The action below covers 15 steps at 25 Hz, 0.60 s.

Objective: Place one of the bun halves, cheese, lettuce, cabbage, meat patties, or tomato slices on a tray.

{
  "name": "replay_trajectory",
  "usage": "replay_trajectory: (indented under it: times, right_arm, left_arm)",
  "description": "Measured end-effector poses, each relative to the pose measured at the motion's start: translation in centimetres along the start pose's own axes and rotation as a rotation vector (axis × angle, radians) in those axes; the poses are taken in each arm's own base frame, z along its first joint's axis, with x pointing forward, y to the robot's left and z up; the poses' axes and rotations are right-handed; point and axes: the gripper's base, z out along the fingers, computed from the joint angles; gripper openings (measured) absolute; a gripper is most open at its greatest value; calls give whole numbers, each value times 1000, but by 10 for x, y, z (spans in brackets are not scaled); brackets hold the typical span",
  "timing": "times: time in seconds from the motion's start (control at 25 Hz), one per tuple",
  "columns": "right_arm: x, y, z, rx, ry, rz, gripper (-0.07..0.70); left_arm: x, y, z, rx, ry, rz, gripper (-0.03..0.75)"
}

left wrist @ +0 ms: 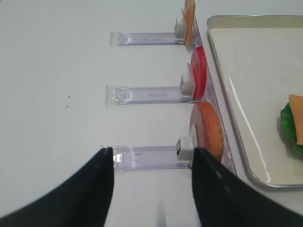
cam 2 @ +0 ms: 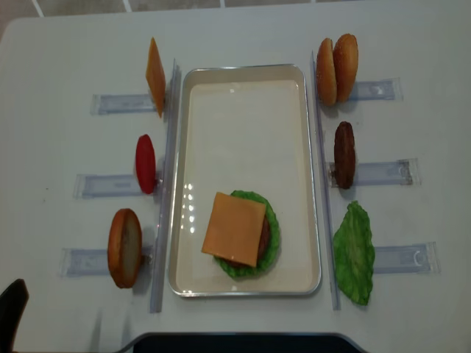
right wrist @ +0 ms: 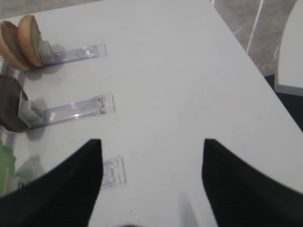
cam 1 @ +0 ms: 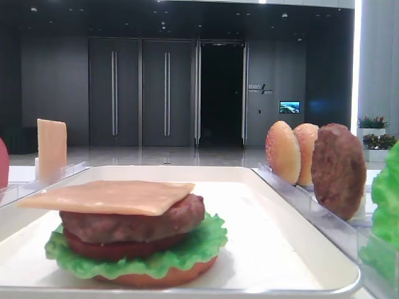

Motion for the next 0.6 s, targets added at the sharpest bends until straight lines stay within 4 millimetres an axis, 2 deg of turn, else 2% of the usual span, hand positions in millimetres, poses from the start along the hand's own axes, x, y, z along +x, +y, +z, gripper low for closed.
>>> replay_trajectory:
  times: [0.6]
  right_arm:
    - [0,0,0,0,0,0,461]
  left_arm:
    - [0,-1,0,43,0,7,409]
